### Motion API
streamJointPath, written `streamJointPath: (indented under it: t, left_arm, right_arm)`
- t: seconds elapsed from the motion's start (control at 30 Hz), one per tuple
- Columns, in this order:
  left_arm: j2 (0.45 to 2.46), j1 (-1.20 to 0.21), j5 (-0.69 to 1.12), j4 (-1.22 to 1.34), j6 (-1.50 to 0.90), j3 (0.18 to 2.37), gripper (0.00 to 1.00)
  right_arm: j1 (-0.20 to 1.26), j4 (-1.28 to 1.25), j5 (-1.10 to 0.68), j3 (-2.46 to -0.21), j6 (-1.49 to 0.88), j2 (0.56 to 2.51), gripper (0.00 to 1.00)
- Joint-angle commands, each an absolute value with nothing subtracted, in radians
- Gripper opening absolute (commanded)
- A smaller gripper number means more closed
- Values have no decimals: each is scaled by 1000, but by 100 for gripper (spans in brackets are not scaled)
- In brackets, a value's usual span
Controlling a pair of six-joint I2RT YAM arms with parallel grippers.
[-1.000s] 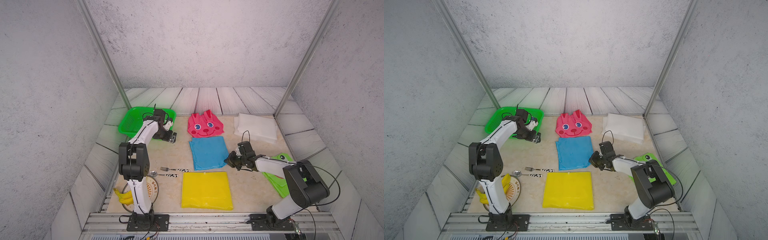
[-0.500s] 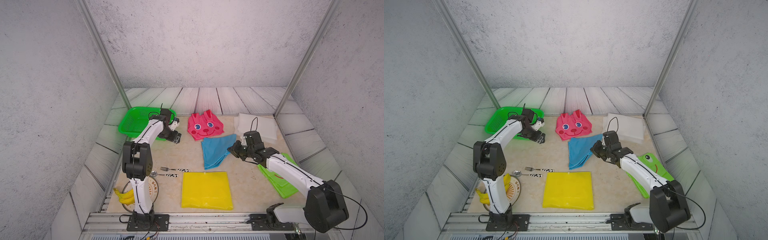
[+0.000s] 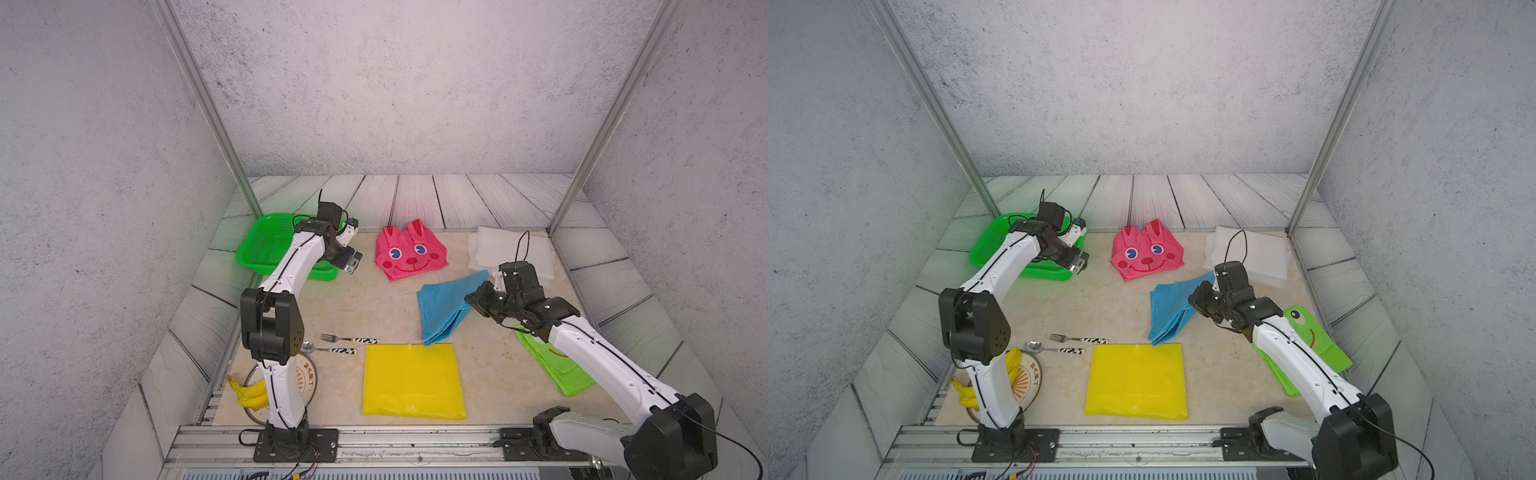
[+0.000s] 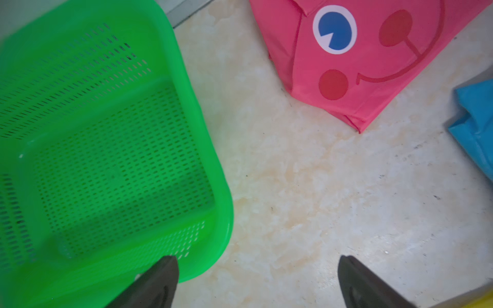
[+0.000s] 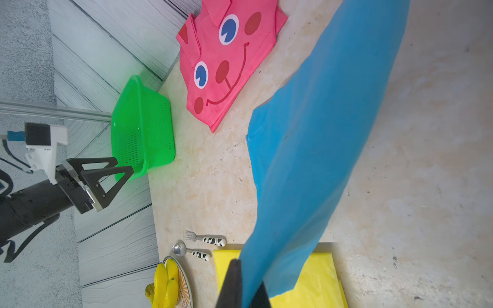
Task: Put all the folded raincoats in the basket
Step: Place the raincoat at the center of the board.
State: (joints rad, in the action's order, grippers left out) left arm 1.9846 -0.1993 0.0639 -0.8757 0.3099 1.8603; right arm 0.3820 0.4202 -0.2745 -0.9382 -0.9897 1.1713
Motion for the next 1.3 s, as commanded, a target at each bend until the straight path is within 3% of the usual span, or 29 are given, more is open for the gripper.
streamJointPath:
  t: [0.0, 0.2, 0.67, 0.77, 0.93, 1.03, 1.13, 1.27]
  left_arm:
    - [2082, -199, -29, -856, 341, 1929, 100]
    - [2173, -199, 5, -887, 327, 1982, 99]
    - [2198, -233, 293, -964, 271, 1913, 90]
    - [2191, -251, 312, -976, 259, 1905, 89]
    - [2171, -258, 384, -993, 226, 1904, 89]
    - [2161, -266, 423, -1008, 213, 1901, 89]
    - [2151, -281, 460, -1016, 205, 1887, 89]
    - [2131, -315, 500, -1004, 192, 1832, 89]
  right_arm:
    - [375, 457, -218, -985, -960, 1125, 0]
    - [323, 551, -204, -1000, -906, 1105, 0]
    - [5, 595, -350, -832, -753, 1133, 1]
    - [-35, 608, -352, -807, -735, 1147, 21]
    - [-74, 693, -325, -813, -689, 1167, 40]
    - [-78, 722, -304, -804, -689, 1162, 63]
    - [-79, 773, -251, -802, -690, 1146, 75]
    - [-80, 846, -180, -807, -697, 1102, 80]
